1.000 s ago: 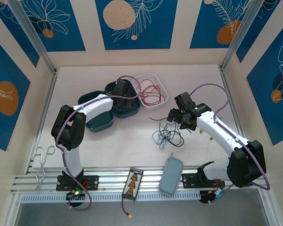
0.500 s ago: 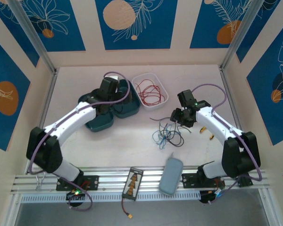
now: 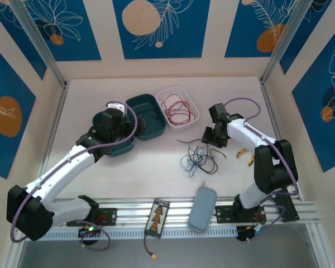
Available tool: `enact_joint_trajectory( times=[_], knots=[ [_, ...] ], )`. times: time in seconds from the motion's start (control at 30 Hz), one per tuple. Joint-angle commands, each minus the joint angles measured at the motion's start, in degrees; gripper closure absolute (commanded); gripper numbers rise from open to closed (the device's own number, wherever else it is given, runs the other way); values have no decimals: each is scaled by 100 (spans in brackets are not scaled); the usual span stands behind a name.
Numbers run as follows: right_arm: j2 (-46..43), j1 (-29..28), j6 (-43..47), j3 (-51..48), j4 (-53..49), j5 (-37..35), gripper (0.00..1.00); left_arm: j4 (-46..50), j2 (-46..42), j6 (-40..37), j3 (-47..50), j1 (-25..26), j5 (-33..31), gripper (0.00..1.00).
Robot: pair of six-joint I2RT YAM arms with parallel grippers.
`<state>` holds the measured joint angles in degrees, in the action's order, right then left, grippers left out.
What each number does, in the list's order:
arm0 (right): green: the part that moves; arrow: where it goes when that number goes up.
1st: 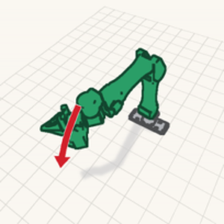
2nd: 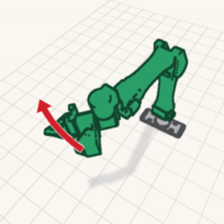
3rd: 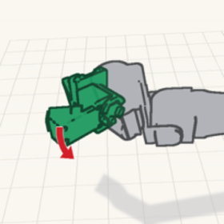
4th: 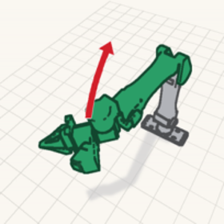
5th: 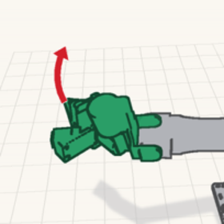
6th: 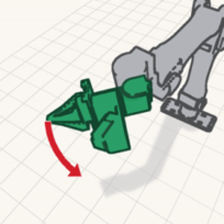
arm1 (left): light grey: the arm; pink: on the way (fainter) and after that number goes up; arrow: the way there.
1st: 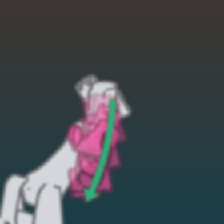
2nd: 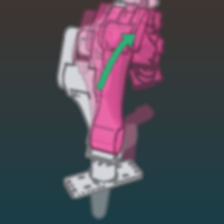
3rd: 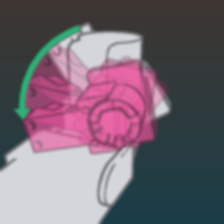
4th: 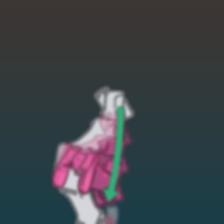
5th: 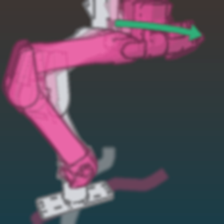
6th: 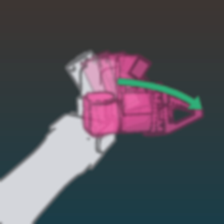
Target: Untangle the cables
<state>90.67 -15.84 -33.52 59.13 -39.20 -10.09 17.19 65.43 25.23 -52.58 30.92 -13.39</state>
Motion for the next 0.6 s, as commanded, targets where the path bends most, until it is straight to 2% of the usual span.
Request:
enact_joint_trajectory(
  times=[0.0,0.3,0.57],
  knots=[
    [193,26,143,157,60,250,60,56,-232,157,258,11,163,0],
    [527,10,188,195,127,290,64,129,-514,603,855,17,502,0],
    [681,-2,144,272,69,121,81,36,-513,727,1073,19,647,0]
  ],
)
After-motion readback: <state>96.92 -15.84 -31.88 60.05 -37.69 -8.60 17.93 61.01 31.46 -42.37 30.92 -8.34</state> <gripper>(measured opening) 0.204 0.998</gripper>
